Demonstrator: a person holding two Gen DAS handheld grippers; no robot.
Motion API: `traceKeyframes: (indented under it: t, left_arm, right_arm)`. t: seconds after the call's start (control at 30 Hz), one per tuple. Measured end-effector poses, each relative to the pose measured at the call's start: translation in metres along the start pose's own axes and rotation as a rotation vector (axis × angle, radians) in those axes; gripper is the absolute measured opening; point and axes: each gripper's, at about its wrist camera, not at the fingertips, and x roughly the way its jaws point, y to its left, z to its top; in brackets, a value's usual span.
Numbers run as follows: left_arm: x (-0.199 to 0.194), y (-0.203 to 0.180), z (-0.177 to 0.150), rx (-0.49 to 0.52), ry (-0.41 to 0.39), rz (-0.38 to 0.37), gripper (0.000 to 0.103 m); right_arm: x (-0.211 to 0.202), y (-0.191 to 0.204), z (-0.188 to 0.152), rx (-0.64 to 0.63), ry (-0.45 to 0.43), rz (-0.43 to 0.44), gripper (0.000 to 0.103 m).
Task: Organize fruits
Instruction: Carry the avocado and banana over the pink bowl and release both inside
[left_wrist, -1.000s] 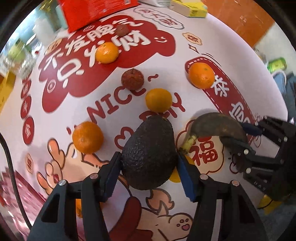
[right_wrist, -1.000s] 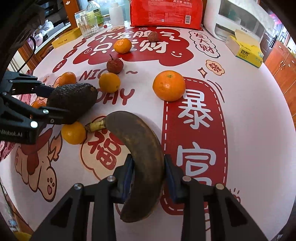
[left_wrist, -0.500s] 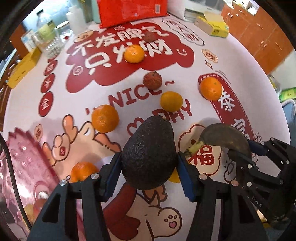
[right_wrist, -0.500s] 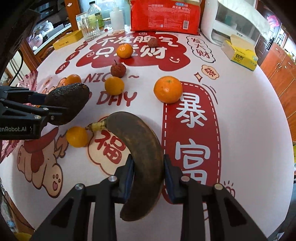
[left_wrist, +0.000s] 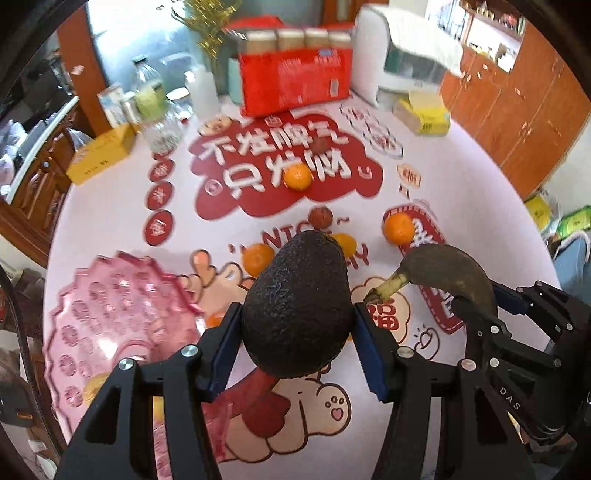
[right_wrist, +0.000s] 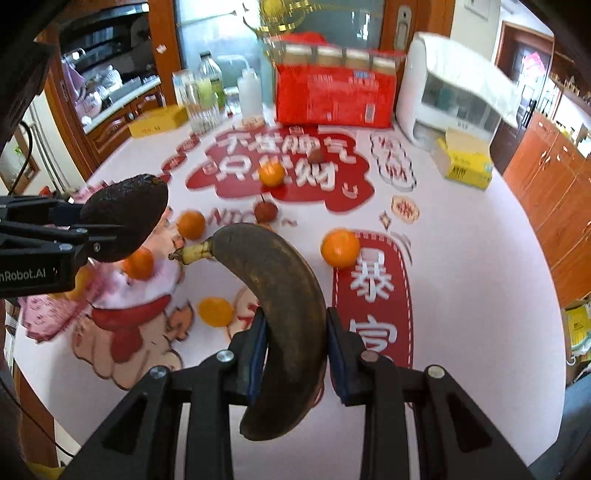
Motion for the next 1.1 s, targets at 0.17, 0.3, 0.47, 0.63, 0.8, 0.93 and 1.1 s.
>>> traceKeyframes:
  t: [0.17,0.3,0.47,0.63,0.8,0.93,1.1]
  left_arm:
    - [-0.046,0.021,-0.003,-0.033,-0.076,0.037,0.057]
    - [-0.083,0.046,-0.009,-0.079,-0.144,0.059,0.057]
    - [-0.120,0.081,-0.021,-0.134,-0.221,0.120,0.057]
    - [-0.132,0.118,-0.038,-0.192,-0.237,0.172,0.057]
    - [-0.125,0.156,-0.055,-0.258,-0.214,0.215,0.057]
    - [-0.107,0.185,-0.069,-0.319,-0.182,0.231,0.057]
    - [-0.077,0.214,-0.082,-0.381,-0.137,0.256,0.057]
  right_arm:
    - [-0.033,0.018,0.021,-0.024,-0.076,0.033,0.030]
    - [-0.058,0.041,0.042,-0.060,-0.134,0.071,0.030]
    - [-0.080,0.077,0.070,-0.100,-0.184,0.146,0.030]
    - [-0.076,0.121,0.092,-0.149,-0.177,0.221,0.030]
    - [-0.050,0.159,0.107,-0.169,-0.117,0.266,0.030]
    - [-0.021,0.190,0.115,-0.197,-0.066,0.266,0.030]
    - [0.018,0.221,0.114,-0.224,0.001,0.248,0.030]
